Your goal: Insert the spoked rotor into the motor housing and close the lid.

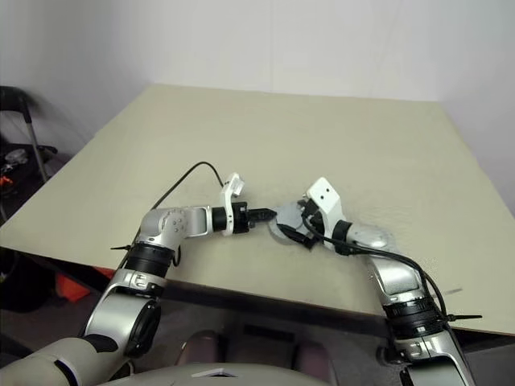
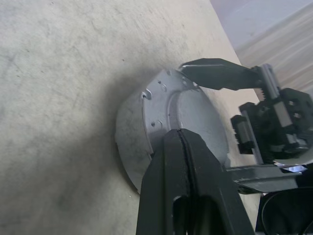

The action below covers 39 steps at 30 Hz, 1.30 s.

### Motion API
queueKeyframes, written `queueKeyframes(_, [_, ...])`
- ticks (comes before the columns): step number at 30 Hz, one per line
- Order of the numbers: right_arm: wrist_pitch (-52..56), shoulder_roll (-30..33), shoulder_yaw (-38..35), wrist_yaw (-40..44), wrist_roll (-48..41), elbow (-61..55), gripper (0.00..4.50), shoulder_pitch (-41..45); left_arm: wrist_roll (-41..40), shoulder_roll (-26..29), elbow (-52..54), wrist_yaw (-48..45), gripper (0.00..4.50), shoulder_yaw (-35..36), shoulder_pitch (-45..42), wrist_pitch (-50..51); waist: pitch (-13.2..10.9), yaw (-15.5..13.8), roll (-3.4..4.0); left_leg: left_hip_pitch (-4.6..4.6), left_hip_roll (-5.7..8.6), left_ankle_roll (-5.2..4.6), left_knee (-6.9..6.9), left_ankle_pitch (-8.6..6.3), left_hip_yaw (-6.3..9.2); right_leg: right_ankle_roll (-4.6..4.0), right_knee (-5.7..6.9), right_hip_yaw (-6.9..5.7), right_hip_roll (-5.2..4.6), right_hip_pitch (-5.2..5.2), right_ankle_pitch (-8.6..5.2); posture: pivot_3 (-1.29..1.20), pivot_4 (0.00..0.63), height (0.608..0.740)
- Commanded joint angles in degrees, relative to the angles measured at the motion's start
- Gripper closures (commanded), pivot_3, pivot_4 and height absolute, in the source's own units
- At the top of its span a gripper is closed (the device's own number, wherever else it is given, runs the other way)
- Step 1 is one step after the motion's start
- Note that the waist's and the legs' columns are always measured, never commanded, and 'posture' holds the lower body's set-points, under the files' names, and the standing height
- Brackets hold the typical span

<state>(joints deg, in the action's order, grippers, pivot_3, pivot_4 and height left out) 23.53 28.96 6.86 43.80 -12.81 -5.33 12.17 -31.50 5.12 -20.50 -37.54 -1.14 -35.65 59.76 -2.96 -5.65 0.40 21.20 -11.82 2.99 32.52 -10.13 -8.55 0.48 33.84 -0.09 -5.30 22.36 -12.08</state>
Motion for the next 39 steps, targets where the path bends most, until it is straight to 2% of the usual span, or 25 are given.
queueKeyframes(1, [1.83,2.34,-4.77,0.17,-3.09,-7.91,0.03,-0.51,0.96,0.6,-0.44,0.57,4.5,-0.67,0.5,0.85,0.0,-0.12,0.0,0.01,0.02,-0.01,-0.07,-0.01,-0.01,-0.16,-0.08,0.0,0.0,0.0,0.1,0.0,0.0,0.74])
queueKeyframes(6, [5.9,3.37,-9.63,-0.65,-7.68,-13.98,0.03,-0.6,0.75,0.35,-0.52,0.09,4.5,-1.07,0.21,1.22,0.0,-0.2,0.0,0.03,0.02,-0.15,-0.22,-0.09,-0.04,-0.13,-0.2,-0.01,0.0,0.01,0.07,0.0,0.0,0.74])
queueKeyframes(12, [16.03,1.38,-17.11,-6.97,-14.75,-13.95,0.03,1.01,0.83,0.23,-0.47,-0.85,4.5,-1.84,0.03,1.19,0.0,-0.24,0.0,-0.03,0.03,-0.14,-0.23,-0.08,-0.07,-0.12,-0.18,0.0,-0.01,-0.03,0.06,0.0,0.0,0.74])
queueKeyframes(16, [30.63,-1.06,-24.8,-15.51,-21.14,-11.02,0.03,2.92,0.69,0.12,-0.23,-1.42,4.5,-1.93,-0.11,0.95,0.01,-0.25,0.03,-0.09,0.03,-0.12,-0.23,-0.07,-0.08,-0.12,-0.18,0.0,-0.01,-0.06,0.06,0.0,0.0,0.74])
queueKeyframes(19, [46.42,-4.98,-34.69,-22.18,-30.0,-8.89,0.03,5.63,0.74,0.26,-0.18,-1.64,4.5,-1.88,-0.2,0.83,0.01,-0.32,0.07,-0.08,0.04,0.03,-0.25,0.01,-0.07,-0.12,-0.18,-0.01,0.0,-0.05,0.06,0.0,0.0,0.74])
queueKeyframes(22, [62.13,-9.17,-44.03,-25.35,-36.91,-9.12,0.03,7.83,1.13,0.59,-0.67,-1.7,4.5,-1.74,-0.47,0.34,0.01,-0.39,0.19,-0.07,0.05,0.08,-0.29,0.04,-0.07,-0.12,-0.18,-0.01,0.0,-0.03,0.06,0.0,0.0,0.74])
queueKeyframes(24, [68.01,-10.74,-47.4,-27.2,-41.16,-9.07,0.03,7.66,1.22,0.71,-1.02,-1.64,4.5,-1.46,-0.67,0.08,0.02,-0.43,0.23,-0.07,0.04,0.13,-0.3,0.08,-0.07,-0.12,-0.18,-0.02,0.0,-0.03,0.06,0.0,0.0,0.74])
queueKeyframes(30, [68.97,-11.88,-46.26,-37.09,-51.89,-7.64,0.03,1.66,1.25,1.01,-1.45,-1.5,4.5,-1.09,-1.01,-0.26,0.02,-1.18,0.35,-0.15,0.04,0.25,-0.33,0.14,-0.07,-0.11,-0.17,-0.02,-0.03,-0.07,0.05,0.0,0.0,0.74])
queueKeyframes(39, [68.97,-16.41,-46.66,-45.73,-52.69,-2.62,0.03,0.67,1.3,1.52,-1.79,-0.98,4.5,-0.3,-1.3,-0.8,0.11,-1.31,0.31,-0.26,0.02,0.38,-0.37,0.21,-0.06,0.31,-0.13,-0.01,0.0,-0.08,-0.18,0.0,0.0,0.74])
